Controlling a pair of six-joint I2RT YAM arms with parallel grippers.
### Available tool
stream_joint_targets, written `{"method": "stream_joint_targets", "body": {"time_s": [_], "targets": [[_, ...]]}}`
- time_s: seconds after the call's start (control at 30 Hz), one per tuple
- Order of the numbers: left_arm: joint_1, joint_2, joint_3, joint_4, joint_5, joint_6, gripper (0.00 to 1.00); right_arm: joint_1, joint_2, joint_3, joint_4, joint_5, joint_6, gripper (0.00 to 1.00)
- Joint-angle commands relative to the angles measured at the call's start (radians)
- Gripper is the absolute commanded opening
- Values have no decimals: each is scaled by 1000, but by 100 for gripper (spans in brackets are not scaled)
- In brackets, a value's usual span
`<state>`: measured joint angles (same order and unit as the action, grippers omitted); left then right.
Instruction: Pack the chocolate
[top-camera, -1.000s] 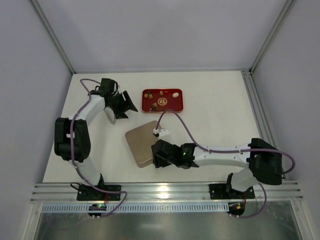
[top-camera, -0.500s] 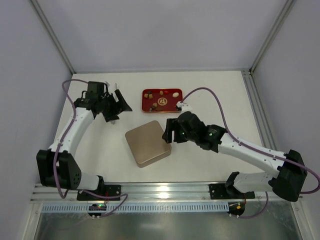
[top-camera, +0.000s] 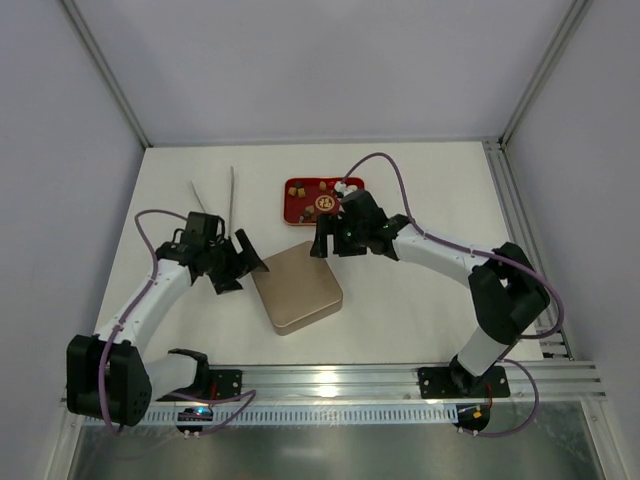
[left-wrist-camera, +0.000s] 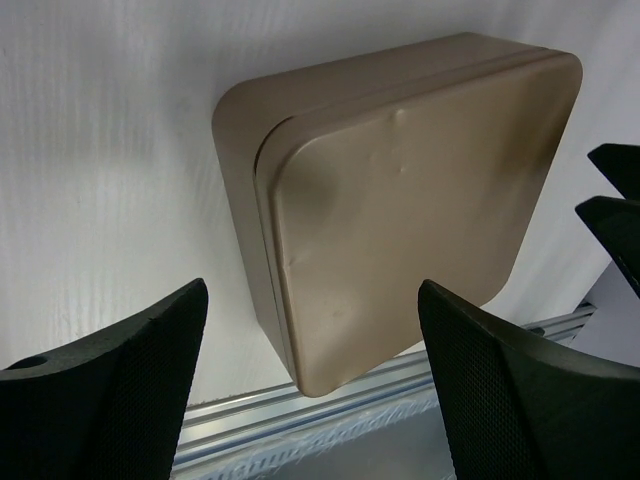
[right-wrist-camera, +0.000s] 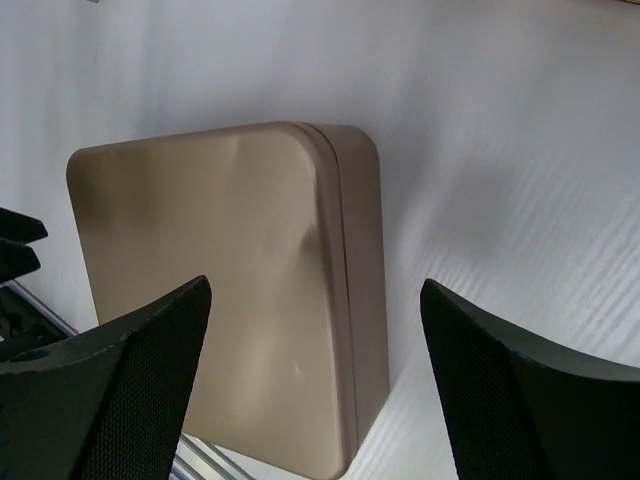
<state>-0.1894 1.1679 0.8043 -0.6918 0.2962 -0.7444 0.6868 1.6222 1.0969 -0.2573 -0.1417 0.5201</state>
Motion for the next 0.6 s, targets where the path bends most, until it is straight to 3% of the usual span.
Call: {"method": "stream_joint_targets", "body": {"time_s": [0.0, 0.3, 0.57], "targets": [[-19, 1, -19, 92, 8, -32, 84, -4, 54, 89, 76, -42, -14, 86], [-25, 88, -83, 172, -23, -53, 83, -26, 212, 201, 73, -33, -5, 86], [-27, 127, -125, 199, -65, -84, 79, -27, 261, 176, 93, -41, 8, 84]]}}
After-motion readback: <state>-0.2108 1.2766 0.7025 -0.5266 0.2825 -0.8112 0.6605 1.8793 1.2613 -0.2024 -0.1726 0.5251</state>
